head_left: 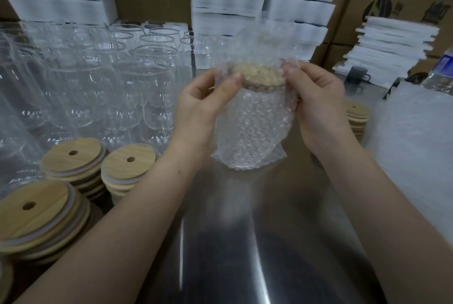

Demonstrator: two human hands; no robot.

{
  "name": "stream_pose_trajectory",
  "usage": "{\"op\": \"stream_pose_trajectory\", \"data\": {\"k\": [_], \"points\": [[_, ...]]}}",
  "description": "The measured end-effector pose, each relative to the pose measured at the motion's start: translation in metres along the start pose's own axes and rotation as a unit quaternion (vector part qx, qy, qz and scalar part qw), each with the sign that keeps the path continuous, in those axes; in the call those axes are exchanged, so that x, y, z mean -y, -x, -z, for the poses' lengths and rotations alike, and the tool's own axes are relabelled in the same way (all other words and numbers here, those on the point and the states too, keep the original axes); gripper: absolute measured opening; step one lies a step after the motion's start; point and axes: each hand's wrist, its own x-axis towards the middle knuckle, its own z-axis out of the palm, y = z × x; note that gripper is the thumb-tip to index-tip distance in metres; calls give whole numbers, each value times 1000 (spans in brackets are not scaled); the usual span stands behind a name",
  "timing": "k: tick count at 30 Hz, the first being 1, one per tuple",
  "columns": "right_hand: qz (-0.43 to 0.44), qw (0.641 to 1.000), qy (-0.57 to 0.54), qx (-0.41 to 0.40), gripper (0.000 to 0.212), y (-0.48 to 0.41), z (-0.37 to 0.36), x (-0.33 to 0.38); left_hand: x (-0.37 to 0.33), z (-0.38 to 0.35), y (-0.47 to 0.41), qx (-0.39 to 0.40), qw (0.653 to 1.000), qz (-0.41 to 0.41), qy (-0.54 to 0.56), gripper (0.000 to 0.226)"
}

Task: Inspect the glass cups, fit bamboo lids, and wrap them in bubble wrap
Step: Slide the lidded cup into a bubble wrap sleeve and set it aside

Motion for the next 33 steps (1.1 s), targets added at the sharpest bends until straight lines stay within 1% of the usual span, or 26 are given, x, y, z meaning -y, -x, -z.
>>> {"op": "stream_pose_trajectory", "data": {"k": [1,3,5,7,8,10,11,12,14,15,17,21,23,26,31,33], "points": [[1,1000,-1,-9,30,0,0,0,0,1,-1,-9,1000,12,27,15],[-5,1000,4,-28,24,-1,1,-1,2,5,-4,-20,997,47,49,20],[-18,999,1,-40,18,-3,2,-3,6,9,-1,-9,995,90,35,28],[-32,998,-15,-44,12,-4,3,-5,13,11,6,25,990,130,-46,48],[-37,998,-19,-44,11,-4,3,-5,16,12,9,42,983,151,-99,52],[-42,998,-18,-43,11,-3,3,-6,18,12,12,87,960,190,-183,56],[-41,998,-16,-43,11,-2,2,-6,18,12,12,116,948,209,-208,63],[-39,998,-16,-45,11,-2,3,-6,18,12,11,142,936,226,-228,75],[-32,998,-15,-50,12,-2,3,-6,17,14,9,170,912,250,-279,96],[-28,998,-12,-50,13,-2,3,-5,16,15,9,177,900,250,-309,97],[-19,998,-9,-51,15,-2,2,-5,18,17,8,173,887,238,-356,83],[-14,998,0,-56,16,-2,1,-4,21,16,9,130,869,187,-439,36],[-15,998,7,-60,14,-2,1,-5,24,15,10,108,868,174,-452,24],[-15,998,11,-61,12,-2,2,-5,24,14,9,74,870,164,-459,19],[-14,997,18,-67,13,-2,1,-5,21,15,9,35,858,181,-479,38],[-12,998,19,-63,14,-2,1,-4,20,15,9,34,852,184,-488,36]]}}
